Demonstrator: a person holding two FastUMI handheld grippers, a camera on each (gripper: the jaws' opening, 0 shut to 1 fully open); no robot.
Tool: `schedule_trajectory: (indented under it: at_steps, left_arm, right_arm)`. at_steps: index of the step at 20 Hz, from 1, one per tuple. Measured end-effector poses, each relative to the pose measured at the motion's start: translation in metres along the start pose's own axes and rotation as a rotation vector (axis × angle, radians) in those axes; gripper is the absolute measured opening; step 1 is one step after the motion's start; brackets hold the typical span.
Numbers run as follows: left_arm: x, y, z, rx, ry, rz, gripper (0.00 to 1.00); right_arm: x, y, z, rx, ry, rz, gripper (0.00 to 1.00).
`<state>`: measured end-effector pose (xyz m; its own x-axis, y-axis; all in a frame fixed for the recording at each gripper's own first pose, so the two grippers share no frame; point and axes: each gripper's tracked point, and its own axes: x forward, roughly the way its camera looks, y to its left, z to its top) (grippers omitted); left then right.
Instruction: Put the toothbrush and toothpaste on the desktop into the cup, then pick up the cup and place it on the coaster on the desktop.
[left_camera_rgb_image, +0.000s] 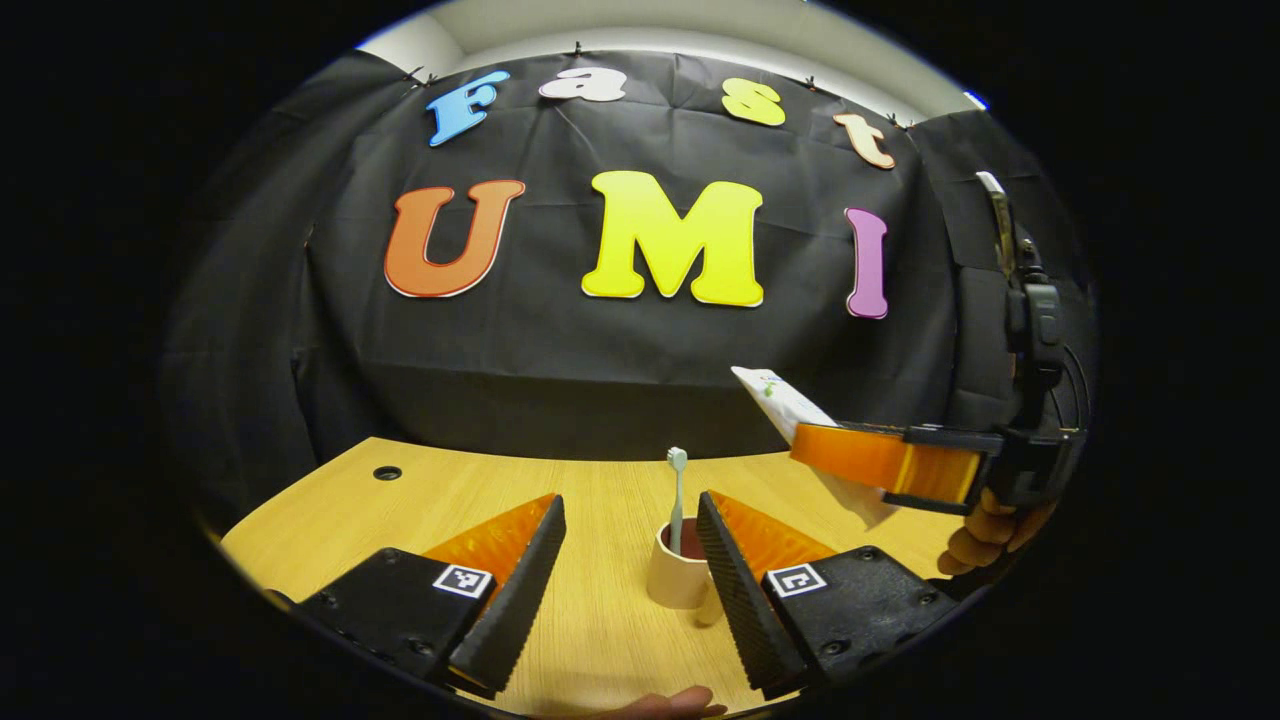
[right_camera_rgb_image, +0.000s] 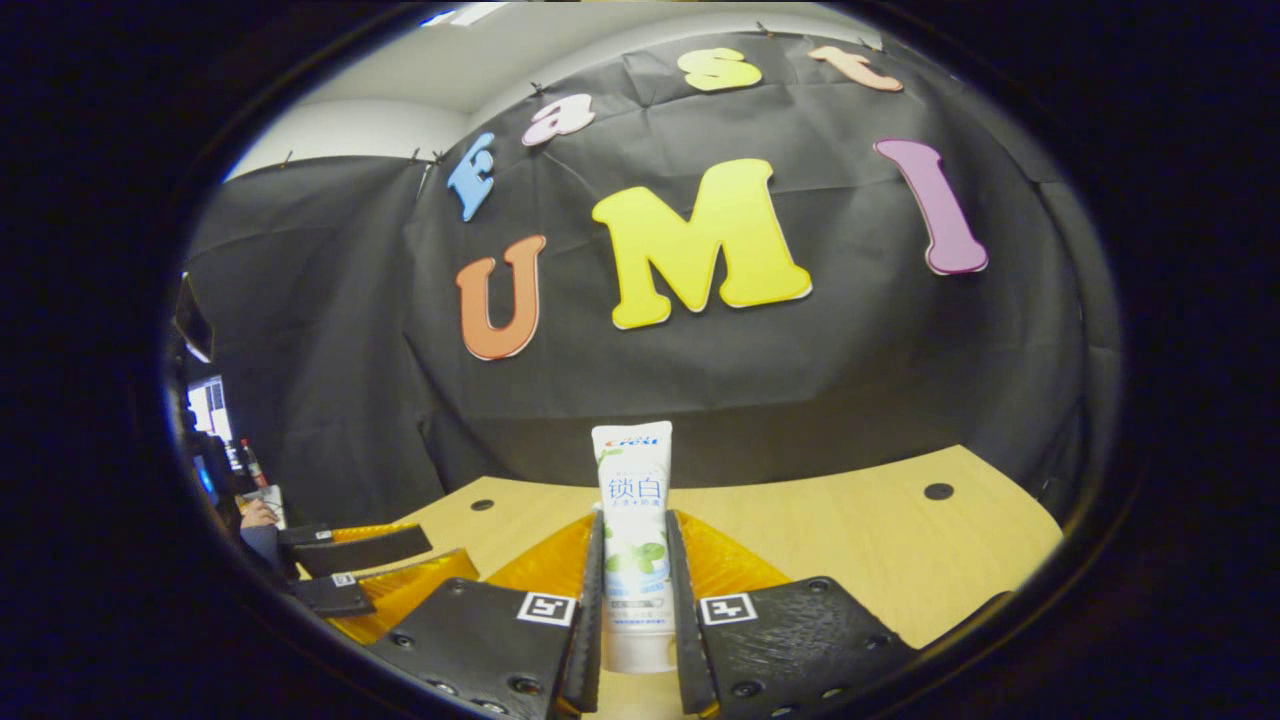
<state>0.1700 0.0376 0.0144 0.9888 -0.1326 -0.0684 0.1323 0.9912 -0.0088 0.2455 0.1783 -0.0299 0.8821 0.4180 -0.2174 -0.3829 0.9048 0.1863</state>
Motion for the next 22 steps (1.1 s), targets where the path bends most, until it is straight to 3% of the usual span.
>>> schedule_trajectory:
  at_steps: [3,4,5,6,18,20,21,22]
  left_arm:
    - [-0.006,0.002,-0.006,0.010,0.009,0.007,0.89]
    - [-0.008,0.005,-0.007,0.014,0.010,0.012,0.81]
    - [-0.008,0.005,-0.008,0.009,0.010,0.012,0.90]
    - [-0.009,0.005,-0.010,0.000,0.011,0.009,0.90]
    - [0.003,0.011,-0.044,-0.075,0.094,0.019,0.90]
    - [0.009,0.010,-0.046,-0.056,0.097,0.030,0.90]
    - [0.011,0.007,-0.045,-0.038,0.100,0.032,0.90]
    - [0.015,0.002,-0.046,-0.019,0.106,0.029,0.90]
  right_arm:
    - [0.025,0.002,-0.006,-0.001,0.018,-0.002,0.30]
    - [0.032,0.001,-0.007,-0.002,0.023,-0.007,0.31]
    - [0.038,0.001,-0.009,-0.007,0.024,-0.007,0.31]
    - [0.042,0.001,-0.010,-0.015,0.025,-0.010,0.33]
    - [0.058,0.005,-0.046,-0.007,0.119,0.012,0.33]
    - [0.047,0.004,-0.037,-0.017,0.098,0.024,0.47]
    - [0.039,0.002,-0.034,-0.024,0.080,0.022,0.67]
    - [0.031,-0.004,-0.030,-0.031,0.065,0.010,0.75]
